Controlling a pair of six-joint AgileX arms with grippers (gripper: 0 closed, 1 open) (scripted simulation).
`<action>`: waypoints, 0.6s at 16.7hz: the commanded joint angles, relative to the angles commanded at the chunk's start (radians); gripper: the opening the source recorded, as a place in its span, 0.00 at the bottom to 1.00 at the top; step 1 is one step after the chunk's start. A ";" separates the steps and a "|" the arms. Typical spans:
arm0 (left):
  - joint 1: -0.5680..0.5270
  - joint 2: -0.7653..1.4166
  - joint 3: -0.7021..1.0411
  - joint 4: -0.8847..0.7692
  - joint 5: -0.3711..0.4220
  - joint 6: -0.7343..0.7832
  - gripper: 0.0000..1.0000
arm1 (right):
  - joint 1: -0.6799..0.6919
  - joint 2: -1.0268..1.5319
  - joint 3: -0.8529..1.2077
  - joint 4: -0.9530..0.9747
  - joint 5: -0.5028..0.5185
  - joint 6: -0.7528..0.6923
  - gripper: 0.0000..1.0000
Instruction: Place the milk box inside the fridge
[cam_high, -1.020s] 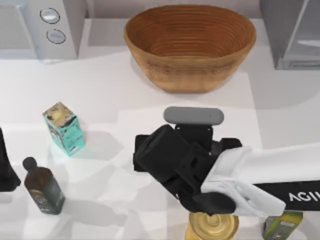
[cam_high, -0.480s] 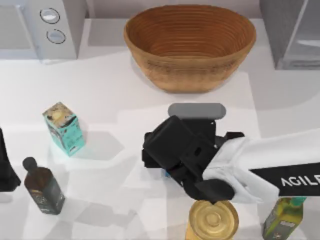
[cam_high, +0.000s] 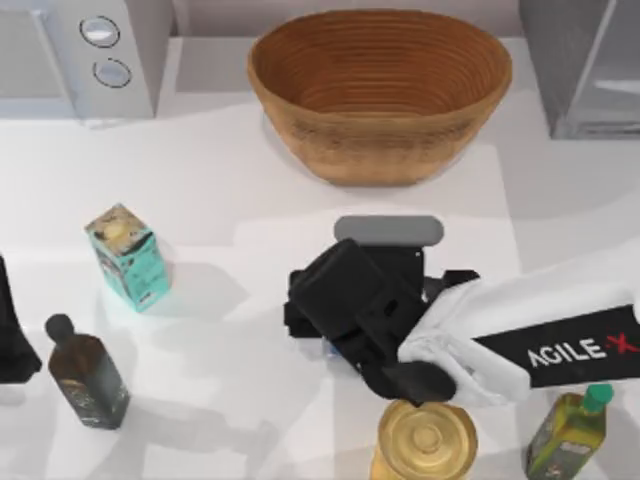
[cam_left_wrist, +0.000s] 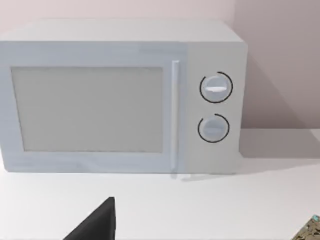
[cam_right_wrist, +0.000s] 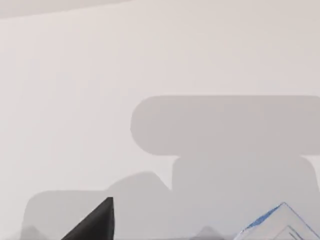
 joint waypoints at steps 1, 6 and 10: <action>0.000 0.000 0.000 0.000 0.000 0.000 1.00 | 0.003 0.008 -0.005 0.011 0.001 0.003 1.00; 0.000 0.000 0.000 0.000 0.000 0.000 1.00 | 0.008 0.017 -0.013 0.024 0.004 0.008 1.00; 0.000 0.000 0.000 0.000 0.000 0.000 1.00 | 0.008 0.017 -0.013 0.024 0.004 0.008 0.77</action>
